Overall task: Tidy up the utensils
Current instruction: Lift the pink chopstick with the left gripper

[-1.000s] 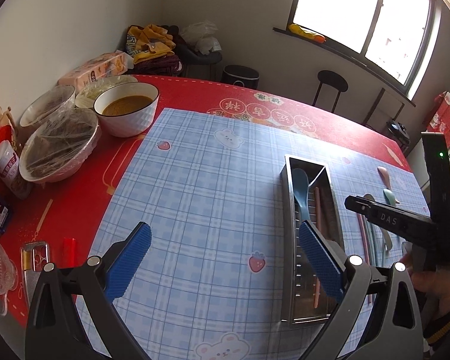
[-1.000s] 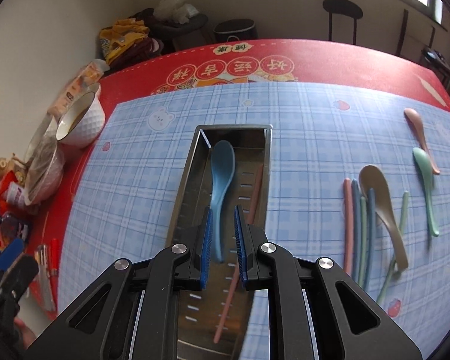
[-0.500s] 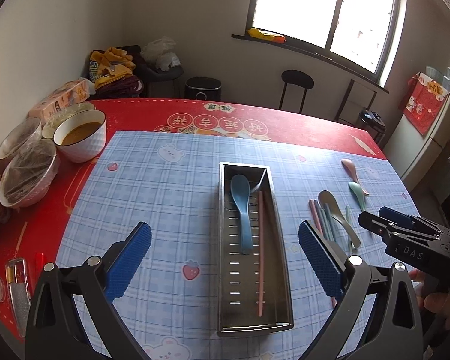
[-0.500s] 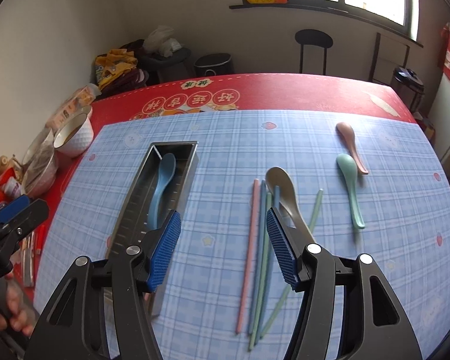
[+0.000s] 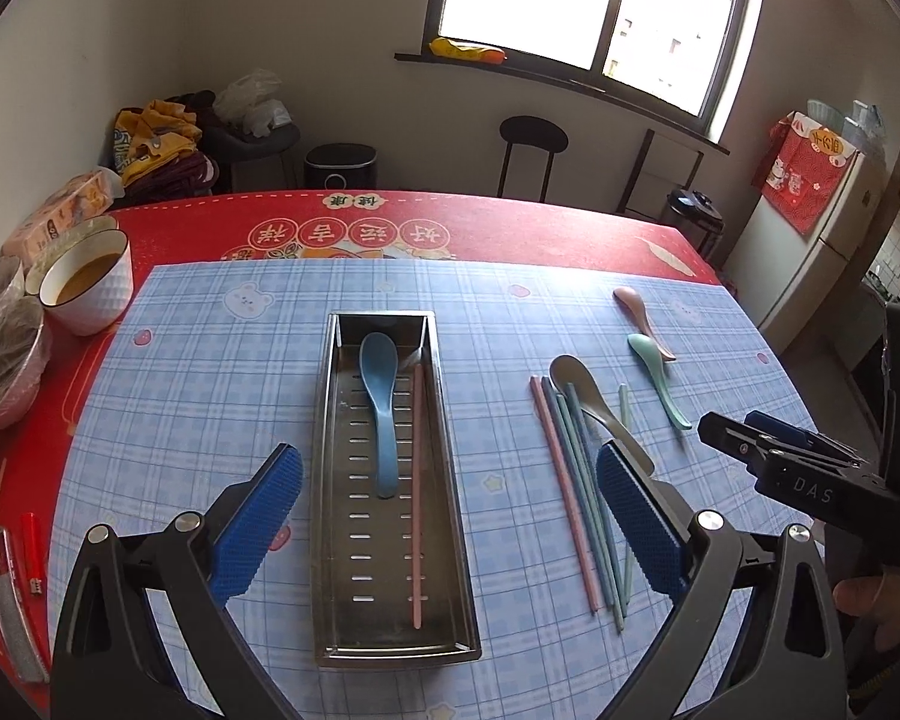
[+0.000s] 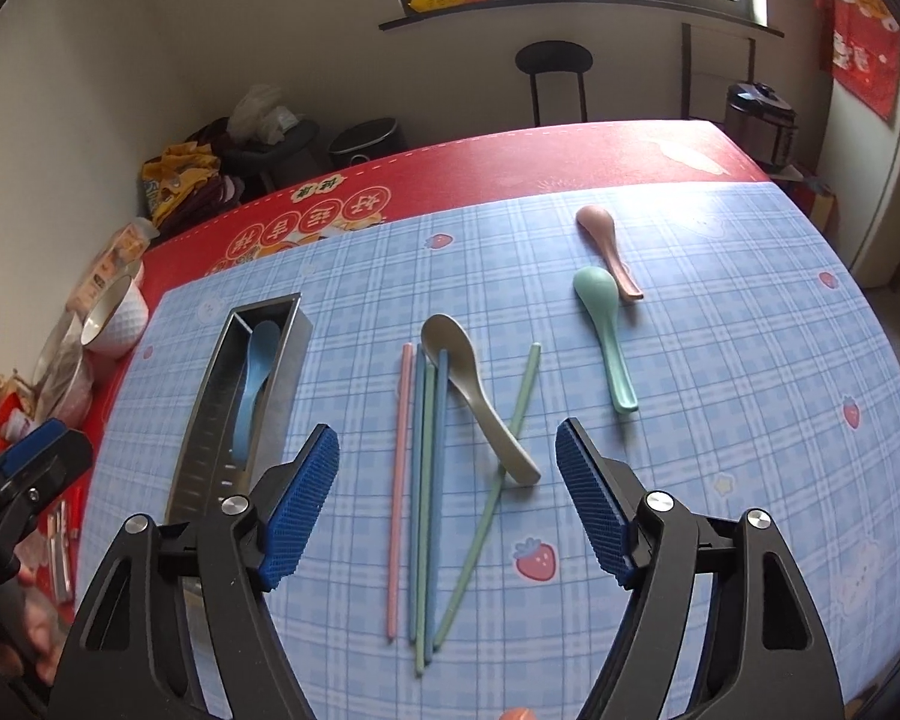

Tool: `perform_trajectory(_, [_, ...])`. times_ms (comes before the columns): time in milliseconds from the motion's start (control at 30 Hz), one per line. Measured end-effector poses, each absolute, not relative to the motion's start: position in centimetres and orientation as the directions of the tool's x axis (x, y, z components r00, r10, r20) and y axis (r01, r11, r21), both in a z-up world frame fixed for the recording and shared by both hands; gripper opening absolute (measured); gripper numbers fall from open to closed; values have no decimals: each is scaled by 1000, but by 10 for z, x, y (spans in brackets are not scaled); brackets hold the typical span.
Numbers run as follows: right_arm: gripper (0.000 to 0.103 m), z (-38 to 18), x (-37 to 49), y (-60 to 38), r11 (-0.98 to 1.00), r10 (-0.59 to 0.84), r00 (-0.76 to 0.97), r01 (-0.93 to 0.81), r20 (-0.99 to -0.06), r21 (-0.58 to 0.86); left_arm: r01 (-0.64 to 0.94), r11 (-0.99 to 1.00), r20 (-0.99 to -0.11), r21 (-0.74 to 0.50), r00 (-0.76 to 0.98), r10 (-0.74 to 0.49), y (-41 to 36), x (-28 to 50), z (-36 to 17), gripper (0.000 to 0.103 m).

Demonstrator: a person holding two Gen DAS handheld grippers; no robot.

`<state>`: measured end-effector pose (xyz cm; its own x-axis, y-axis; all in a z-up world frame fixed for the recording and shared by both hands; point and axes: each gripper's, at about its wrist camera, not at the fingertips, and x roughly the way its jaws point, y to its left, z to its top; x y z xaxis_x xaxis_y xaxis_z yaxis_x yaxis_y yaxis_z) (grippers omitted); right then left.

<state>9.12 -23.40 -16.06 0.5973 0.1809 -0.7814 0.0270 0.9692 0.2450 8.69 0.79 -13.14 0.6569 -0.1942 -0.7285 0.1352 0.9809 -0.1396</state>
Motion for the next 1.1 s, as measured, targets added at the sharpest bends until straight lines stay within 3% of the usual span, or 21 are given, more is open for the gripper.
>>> perform_trajectory(100, [72,-164,88,-248,967,172,601,46,-780,249,131,981,-747,-144,636,-195,-1,88,-136,94])
perform_trajectory(300, [72,-170,84,-280,966,147,606,82,-782,246,136,976,-783,-172,583,-219,-18,93,-148,81])
perform_trajectory(567, [73,-189,80,-317,966,127,594,109,-794,236,146,964,-845,-224,464,-267,-49,106,-180,34])
perform_trajectory(1100, [73,-215,78,-346,963,148,563,107,-813,249,175,976,-931,-130,316,-181,-113,157,-259,14])
